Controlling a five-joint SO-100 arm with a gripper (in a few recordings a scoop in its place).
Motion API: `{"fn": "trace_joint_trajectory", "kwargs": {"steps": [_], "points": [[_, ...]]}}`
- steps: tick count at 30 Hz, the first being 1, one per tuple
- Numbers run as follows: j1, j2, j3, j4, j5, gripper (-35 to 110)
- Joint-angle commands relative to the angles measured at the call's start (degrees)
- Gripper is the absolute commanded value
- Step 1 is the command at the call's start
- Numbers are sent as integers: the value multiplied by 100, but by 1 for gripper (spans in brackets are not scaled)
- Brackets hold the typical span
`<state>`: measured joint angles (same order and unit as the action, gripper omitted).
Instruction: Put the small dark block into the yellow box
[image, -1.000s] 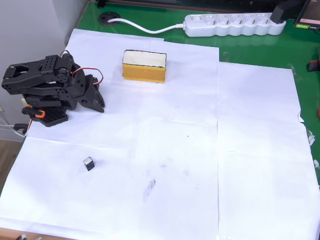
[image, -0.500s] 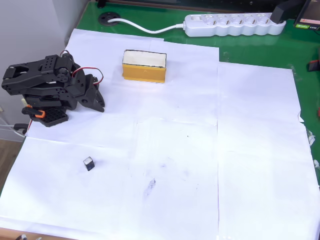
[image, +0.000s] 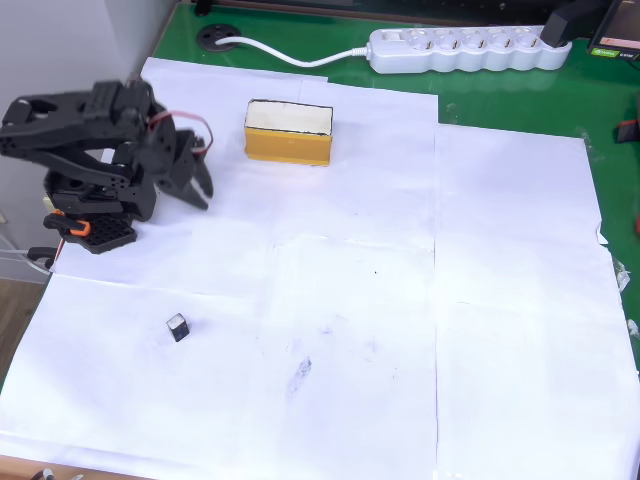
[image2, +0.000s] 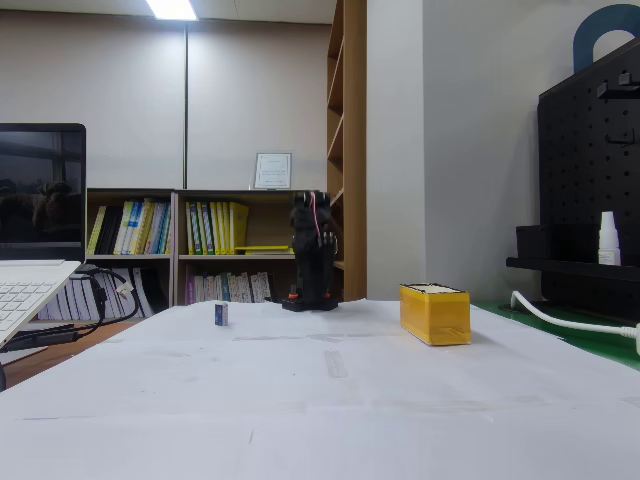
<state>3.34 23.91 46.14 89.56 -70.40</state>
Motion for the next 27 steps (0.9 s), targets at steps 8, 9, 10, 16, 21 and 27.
{"fn": "trace_joint_trajectory", "kwargs": {"steps": [8,9,10,16,21,27], "points": [[1617,2848,4184,1714,-211,8],[1837,3076,4430,1758,-281,10],[2039,3340,4676,1819,-422,10],[3208,4377,5309,1758,-1380,10],[4192,4764,5265,1433,-2074,17],[4904,5476,5063,554,-2610,17]]}}
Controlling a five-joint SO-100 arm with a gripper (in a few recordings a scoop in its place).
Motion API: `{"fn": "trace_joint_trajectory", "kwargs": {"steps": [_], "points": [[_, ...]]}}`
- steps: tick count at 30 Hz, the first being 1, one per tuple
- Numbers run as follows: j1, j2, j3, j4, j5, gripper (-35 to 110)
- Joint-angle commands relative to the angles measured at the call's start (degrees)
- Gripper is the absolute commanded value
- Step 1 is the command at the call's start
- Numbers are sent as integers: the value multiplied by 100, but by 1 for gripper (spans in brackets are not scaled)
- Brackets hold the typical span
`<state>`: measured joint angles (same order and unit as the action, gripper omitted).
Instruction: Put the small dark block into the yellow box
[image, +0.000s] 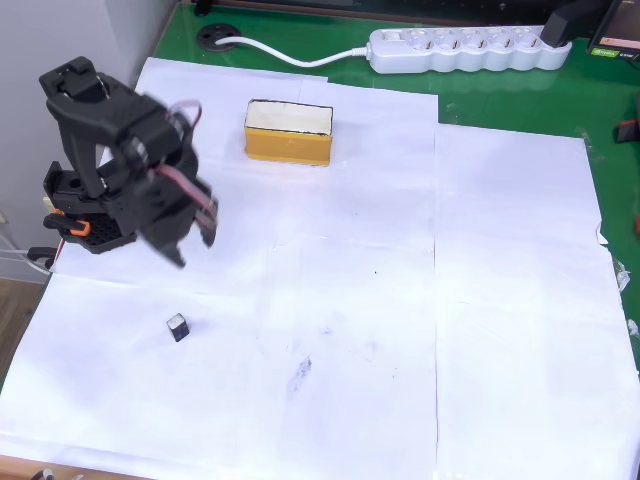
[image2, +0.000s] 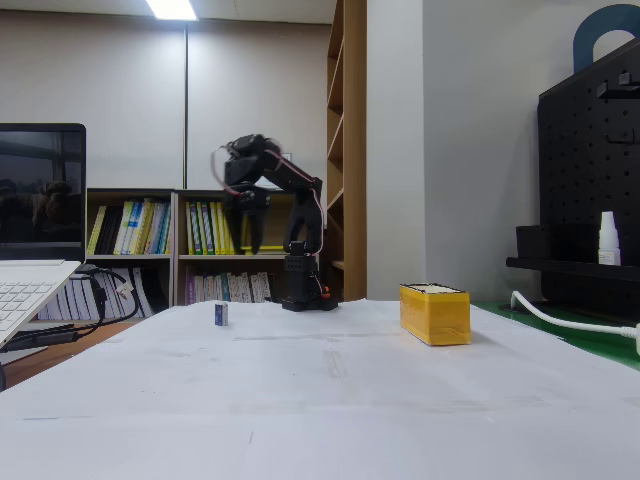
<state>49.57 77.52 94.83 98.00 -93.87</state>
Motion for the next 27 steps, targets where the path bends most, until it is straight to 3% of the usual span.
{"fn": "trace_joint_trajectory", "kwargs": {"steps": [1,5,7,12,27], "points": [[352,237,193,-396,-360,17],[642,457,-149,-1011,-949,17],[817,448,-501,-1318,-1380,25],[993,431,-879,-1415,-2224,25],[1336,580,-1696,-2487,-2584,25]]}}
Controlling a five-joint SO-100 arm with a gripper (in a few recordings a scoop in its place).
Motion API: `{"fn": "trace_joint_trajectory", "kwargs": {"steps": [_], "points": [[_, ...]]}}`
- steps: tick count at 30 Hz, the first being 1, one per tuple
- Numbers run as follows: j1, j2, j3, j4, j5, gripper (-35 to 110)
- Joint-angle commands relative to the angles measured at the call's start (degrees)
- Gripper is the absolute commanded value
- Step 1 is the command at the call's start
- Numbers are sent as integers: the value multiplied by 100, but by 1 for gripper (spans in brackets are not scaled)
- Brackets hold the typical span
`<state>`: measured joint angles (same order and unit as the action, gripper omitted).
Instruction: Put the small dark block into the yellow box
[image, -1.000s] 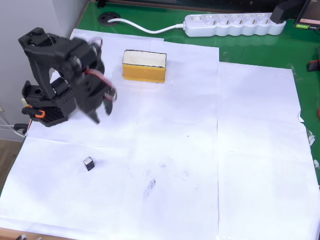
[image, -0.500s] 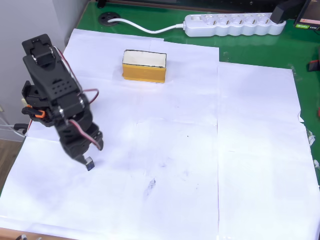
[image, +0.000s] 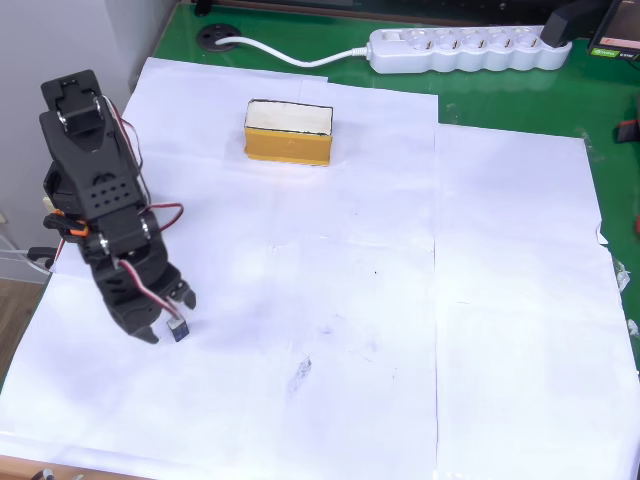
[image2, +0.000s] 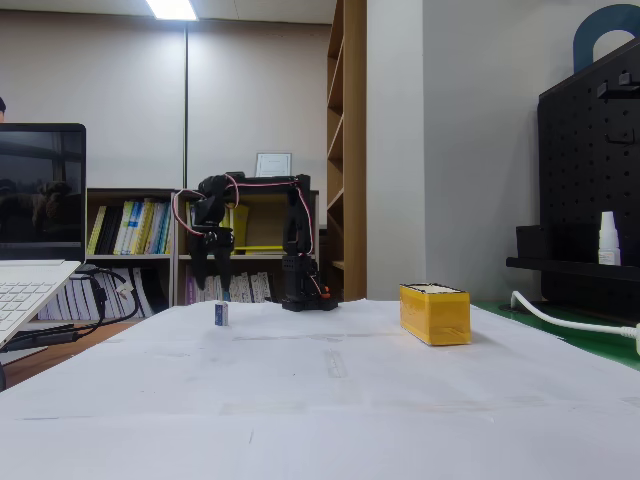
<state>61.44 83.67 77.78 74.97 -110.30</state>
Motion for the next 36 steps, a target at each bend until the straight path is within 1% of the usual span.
{"fn": "trace_joint_trajectory", "kwargs": {"steps": [1,14,17,22,25,29,32,36], "points": [[149,-18,-62,-246,-976,25],[18,9,-940,-1116,-1143,24],[-70,-18,-1055,-1125,-1116,19],[-185,-18,-1213,-1204,-993,19],[-211,-18,-1266,-1257,-967,14],[-255,-35,-1301,-1283,-888,14],[-272,-62,-1327,-1283,-888,10],[-308,-105,-1362,-1345,-809,10]]}}
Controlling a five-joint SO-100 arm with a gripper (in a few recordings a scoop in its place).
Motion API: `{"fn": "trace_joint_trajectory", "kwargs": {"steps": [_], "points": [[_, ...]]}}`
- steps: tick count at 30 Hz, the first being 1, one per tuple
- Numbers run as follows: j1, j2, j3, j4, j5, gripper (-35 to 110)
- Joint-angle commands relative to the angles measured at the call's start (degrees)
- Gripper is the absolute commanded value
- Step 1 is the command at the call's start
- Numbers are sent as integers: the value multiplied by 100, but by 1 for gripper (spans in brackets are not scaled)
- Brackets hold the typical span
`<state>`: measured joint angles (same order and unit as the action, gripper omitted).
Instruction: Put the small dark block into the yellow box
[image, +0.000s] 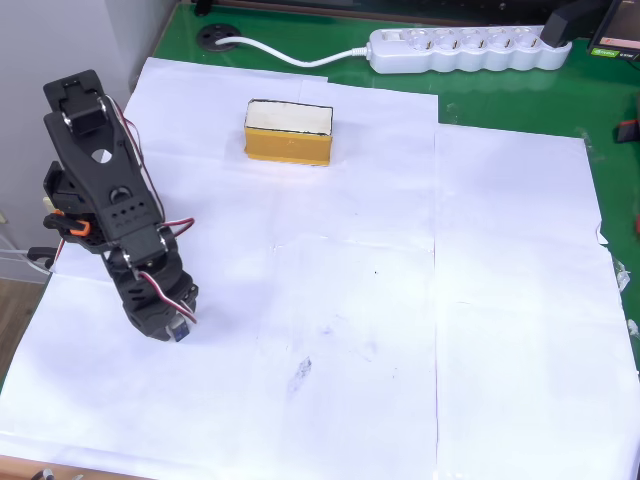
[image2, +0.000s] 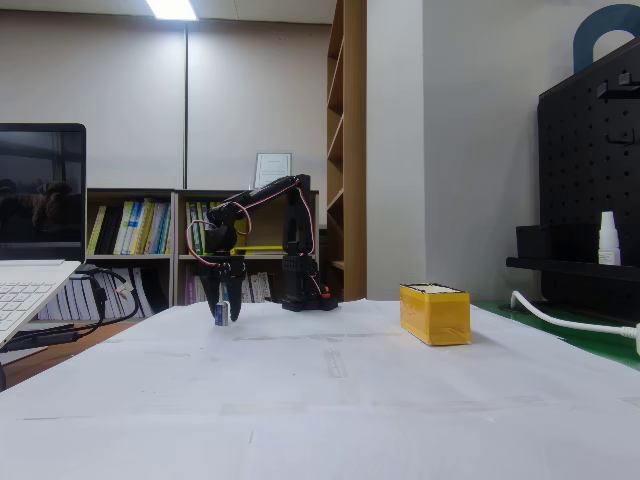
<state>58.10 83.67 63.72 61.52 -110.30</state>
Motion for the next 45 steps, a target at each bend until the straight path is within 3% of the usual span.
{"fn": "trace_joint_trajectory", "kwargs": {"steps": [1,33,38,45], "points": [[26,-123,35,-9,-809,9],[-562,-879,26,-35,396,0],[-800,-1459,633,984,940,0],[-1354,-1846,2909,3050,2162,0]]}}
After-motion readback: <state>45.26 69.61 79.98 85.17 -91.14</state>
